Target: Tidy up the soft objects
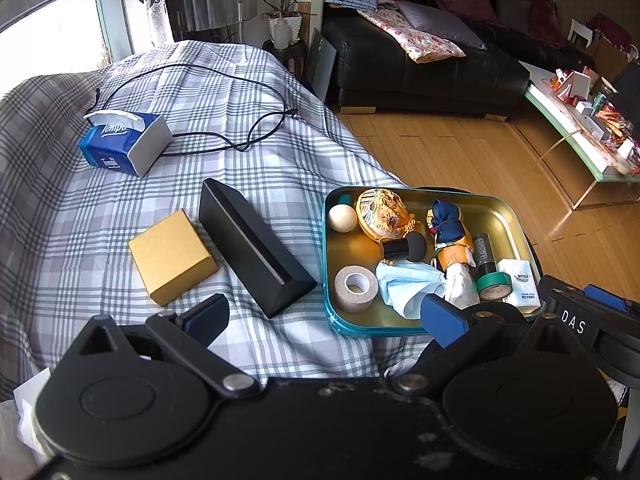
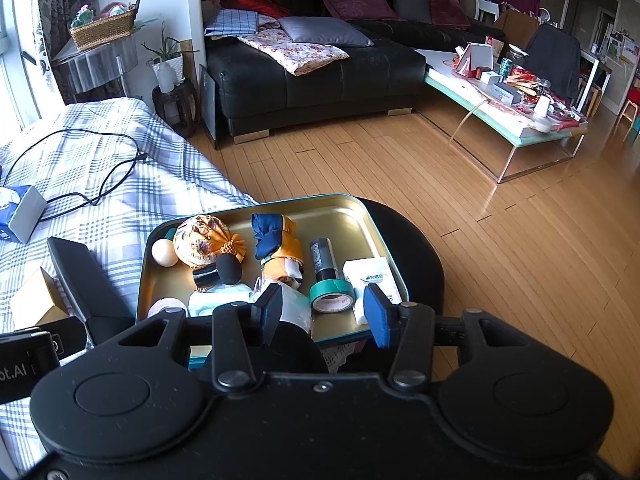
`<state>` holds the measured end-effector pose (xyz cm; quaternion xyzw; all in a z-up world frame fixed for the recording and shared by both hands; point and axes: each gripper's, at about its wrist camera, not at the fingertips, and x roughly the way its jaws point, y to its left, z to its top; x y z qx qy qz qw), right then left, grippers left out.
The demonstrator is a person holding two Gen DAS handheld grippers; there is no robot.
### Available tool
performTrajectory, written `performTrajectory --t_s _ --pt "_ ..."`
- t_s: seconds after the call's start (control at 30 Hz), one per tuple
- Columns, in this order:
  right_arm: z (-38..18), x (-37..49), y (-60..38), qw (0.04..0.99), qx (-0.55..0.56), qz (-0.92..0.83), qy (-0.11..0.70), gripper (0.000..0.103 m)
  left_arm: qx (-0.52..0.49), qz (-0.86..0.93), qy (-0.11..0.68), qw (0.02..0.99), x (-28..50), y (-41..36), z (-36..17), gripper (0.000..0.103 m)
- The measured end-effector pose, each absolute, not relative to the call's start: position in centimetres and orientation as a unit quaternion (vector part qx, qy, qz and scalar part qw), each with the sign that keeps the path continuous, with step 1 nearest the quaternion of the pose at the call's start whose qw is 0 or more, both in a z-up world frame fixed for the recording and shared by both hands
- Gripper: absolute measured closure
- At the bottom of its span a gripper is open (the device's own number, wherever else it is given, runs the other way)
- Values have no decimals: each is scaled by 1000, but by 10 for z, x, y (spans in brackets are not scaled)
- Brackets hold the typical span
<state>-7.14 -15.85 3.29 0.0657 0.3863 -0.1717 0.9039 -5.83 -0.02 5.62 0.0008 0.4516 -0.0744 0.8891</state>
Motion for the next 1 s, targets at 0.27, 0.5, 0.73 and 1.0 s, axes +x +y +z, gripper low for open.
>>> performTrajectory --t_s 0.27,0.5,0.73,1.0 --pt "32 -72 -160 903 66 -172 387 56 3 -78 453 888 -60 -1 55 1" --pt "31 -73 -160 903 67 -172 388 56 7 -82 454 887 -62 0 55 1" --pt "29 -73 -160 903 68 -172 388 56 8 -83 456 886 -61 0 54 1" --pt "24 -74 -159 901 71 -173 391 56 11 -85 458 885 -62 -1 53 1"
